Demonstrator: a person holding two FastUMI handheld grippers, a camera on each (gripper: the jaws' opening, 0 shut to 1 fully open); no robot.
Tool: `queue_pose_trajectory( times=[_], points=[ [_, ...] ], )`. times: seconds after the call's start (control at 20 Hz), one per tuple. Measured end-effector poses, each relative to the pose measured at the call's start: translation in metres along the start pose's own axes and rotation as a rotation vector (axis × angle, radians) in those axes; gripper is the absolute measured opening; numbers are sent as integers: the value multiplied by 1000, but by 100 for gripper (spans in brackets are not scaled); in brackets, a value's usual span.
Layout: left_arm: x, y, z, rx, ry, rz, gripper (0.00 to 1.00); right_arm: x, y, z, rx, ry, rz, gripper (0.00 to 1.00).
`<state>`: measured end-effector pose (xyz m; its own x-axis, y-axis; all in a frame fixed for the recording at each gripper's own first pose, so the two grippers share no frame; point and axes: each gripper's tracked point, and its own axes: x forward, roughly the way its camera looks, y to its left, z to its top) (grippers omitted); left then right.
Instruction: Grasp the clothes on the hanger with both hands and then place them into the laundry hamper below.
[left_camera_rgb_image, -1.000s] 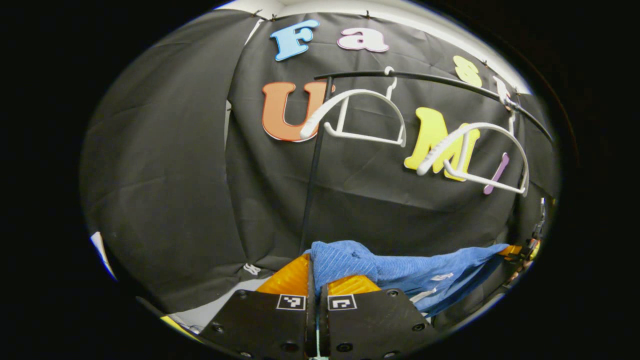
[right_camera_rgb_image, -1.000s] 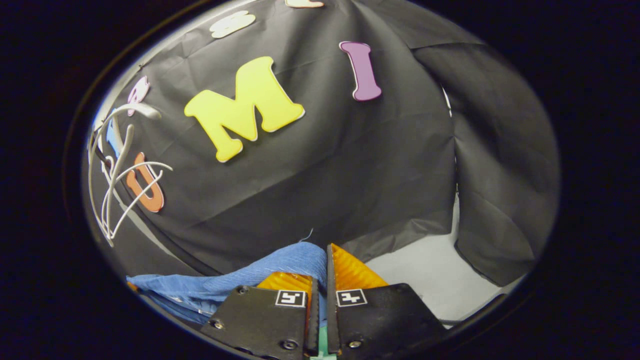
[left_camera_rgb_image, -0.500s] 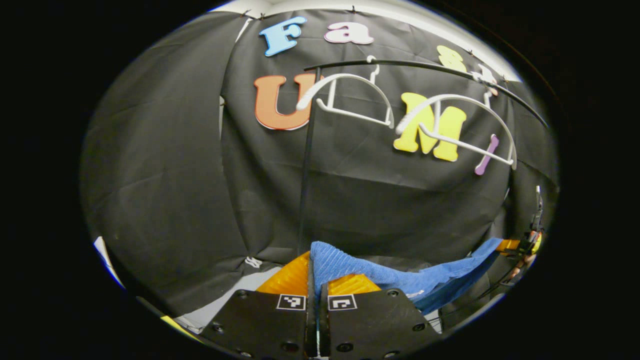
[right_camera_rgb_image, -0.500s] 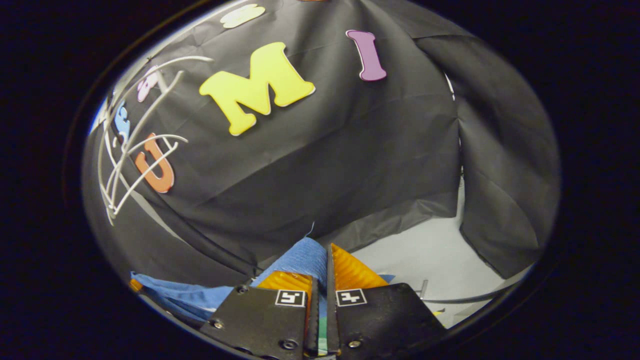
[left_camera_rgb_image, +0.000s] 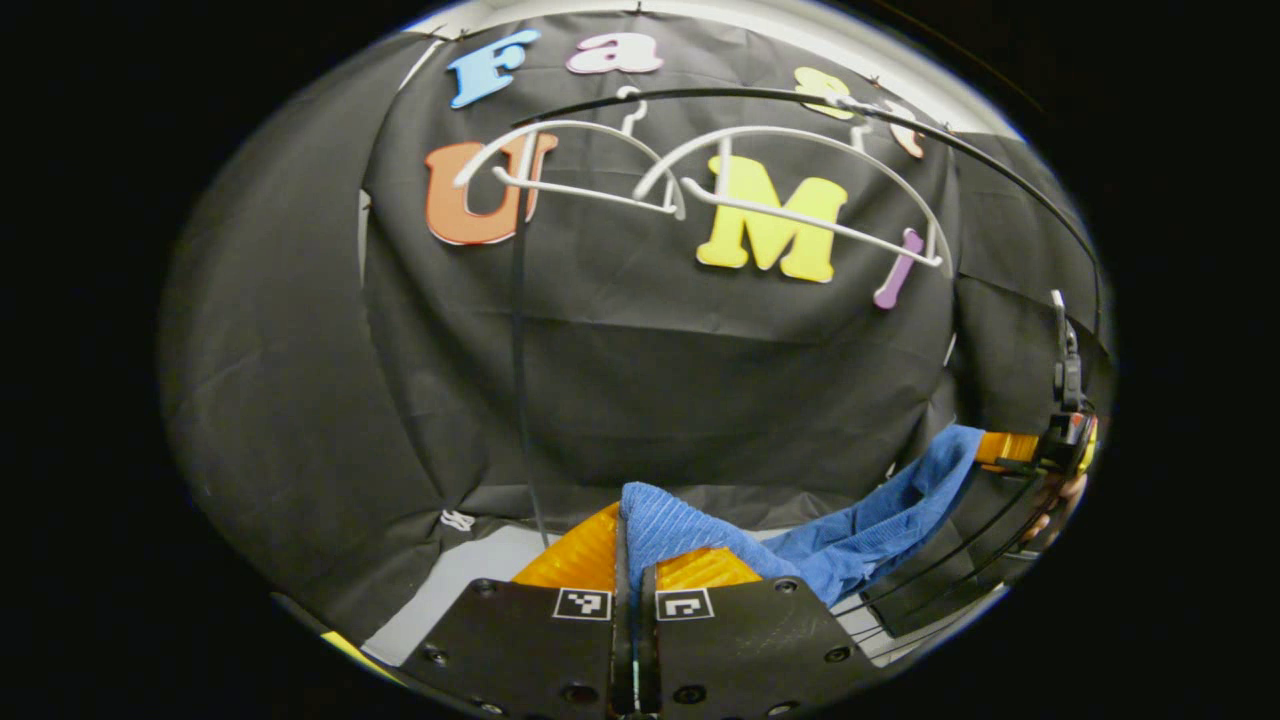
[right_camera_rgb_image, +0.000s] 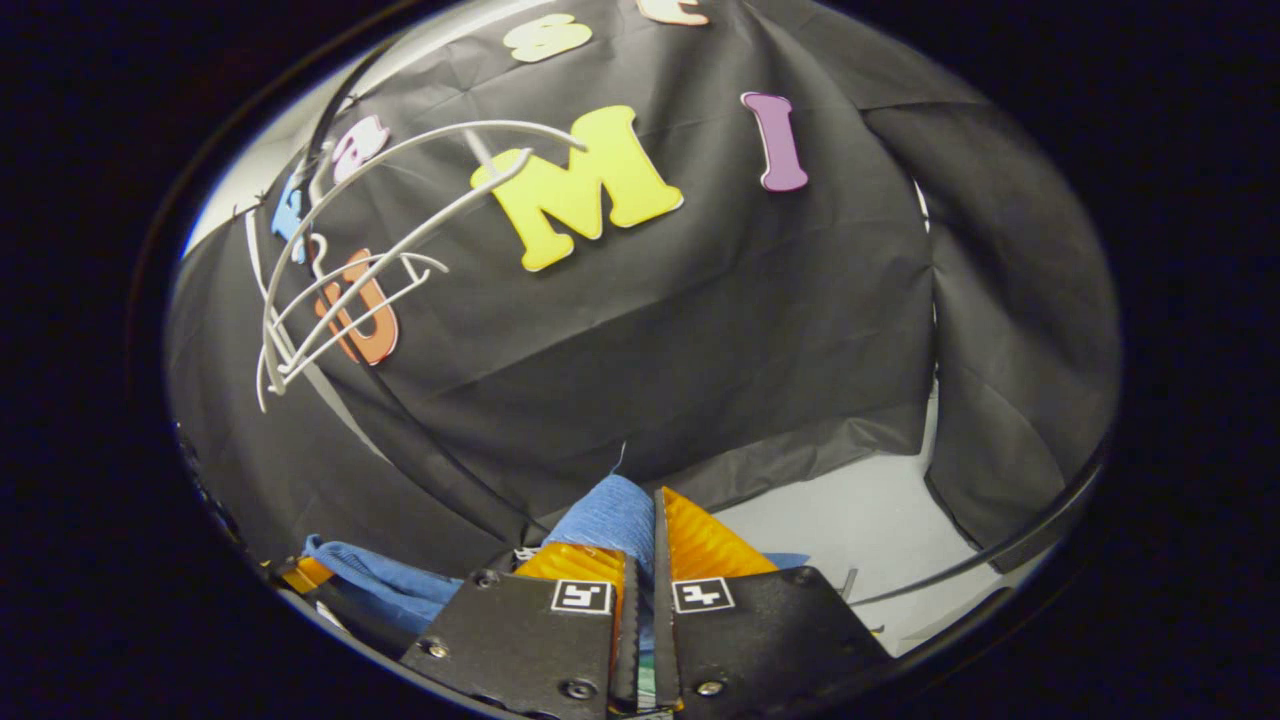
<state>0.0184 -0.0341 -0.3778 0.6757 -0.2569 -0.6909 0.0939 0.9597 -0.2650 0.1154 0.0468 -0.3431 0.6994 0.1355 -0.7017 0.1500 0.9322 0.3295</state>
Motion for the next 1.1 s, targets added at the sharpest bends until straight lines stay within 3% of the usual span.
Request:
queue_pose_trajectory(
  times=[0.05, 0.55, 0.65, 0.9, 1.0, 1.1],
  points=[
    [0, -9, -2, 6, 1, -25, 2, -2, 7, -1, -6, -2, 0, 9],
    [-15, -110, 4, 46, -10, -285, 2, -50, 92, -35, -19, 10, 109, 9],
    [-19, -117, 6, 26, -1, -310, 7, -57, 100, -34, 23, 28, 138, 9],
    [-25, -131, 18, 15, -5, -349, 8, -69, 113, -25, 29, 43, 210, 6],
    [-21, -127, 10, 14, 9, -328, 7, -58, 101, -35, 22, 68, 204, 6],
    [-8, -120, -10, 7, 57, -285, 0, -41, 83, -57, 34, 123, 190, 8]
  ],
)
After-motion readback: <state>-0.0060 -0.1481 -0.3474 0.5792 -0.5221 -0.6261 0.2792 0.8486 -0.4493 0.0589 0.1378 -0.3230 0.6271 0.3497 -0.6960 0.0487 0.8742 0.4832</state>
